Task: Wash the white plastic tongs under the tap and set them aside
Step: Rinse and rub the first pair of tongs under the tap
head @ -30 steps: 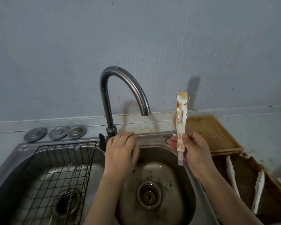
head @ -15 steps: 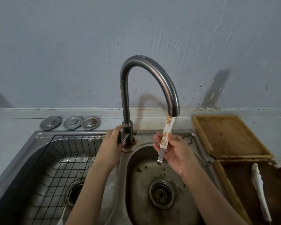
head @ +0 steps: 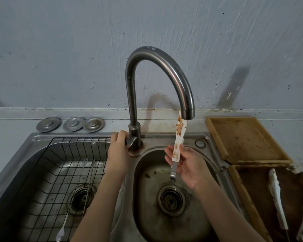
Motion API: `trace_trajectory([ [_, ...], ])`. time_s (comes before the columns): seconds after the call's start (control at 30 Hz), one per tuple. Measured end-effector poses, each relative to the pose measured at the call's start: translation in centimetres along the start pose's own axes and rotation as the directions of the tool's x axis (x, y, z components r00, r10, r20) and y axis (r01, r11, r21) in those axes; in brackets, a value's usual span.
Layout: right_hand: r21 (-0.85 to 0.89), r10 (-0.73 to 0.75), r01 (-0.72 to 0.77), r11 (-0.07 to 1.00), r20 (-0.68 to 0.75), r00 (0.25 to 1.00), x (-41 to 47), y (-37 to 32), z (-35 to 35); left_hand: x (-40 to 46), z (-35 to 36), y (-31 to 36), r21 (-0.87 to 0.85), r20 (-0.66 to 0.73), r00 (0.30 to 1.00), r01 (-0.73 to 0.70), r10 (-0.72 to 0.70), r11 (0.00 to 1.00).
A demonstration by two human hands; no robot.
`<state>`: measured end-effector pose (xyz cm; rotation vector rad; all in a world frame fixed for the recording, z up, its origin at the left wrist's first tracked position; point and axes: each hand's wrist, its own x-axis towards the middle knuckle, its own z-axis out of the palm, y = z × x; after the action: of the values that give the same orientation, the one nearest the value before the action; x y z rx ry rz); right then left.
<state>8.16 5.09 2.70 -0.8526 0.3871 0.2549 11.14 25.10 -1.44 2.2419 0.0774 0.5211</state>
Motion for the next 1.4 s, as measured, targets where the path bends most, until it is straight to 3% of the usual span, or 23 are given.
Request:
trace_trajectory([
  [0.5,0.002,-0.004,0.004,1.0,-0.018,1.0,-0.5,0.1,-0.5,-1.0,0.6,-0.5,-0.103,-0.101,0.993,0.054,-0.064,0.993],
  [1.27,0.011,-0.009,0.009,1.0,-0.033,0.999,0.1,0.4,-1.0,-1.6,-0.3,0.4,-0.091,-0.065,0.99,0.123,-0.129,0.988],
  [1.4,0.044,0.006,-0.003,0.999,-0.053,0.999,0.6,0.7,-1.0,-4.2,-0.1,3.1,-0.069,-0.262,0.96,0.084,-0.099,0.994],
])
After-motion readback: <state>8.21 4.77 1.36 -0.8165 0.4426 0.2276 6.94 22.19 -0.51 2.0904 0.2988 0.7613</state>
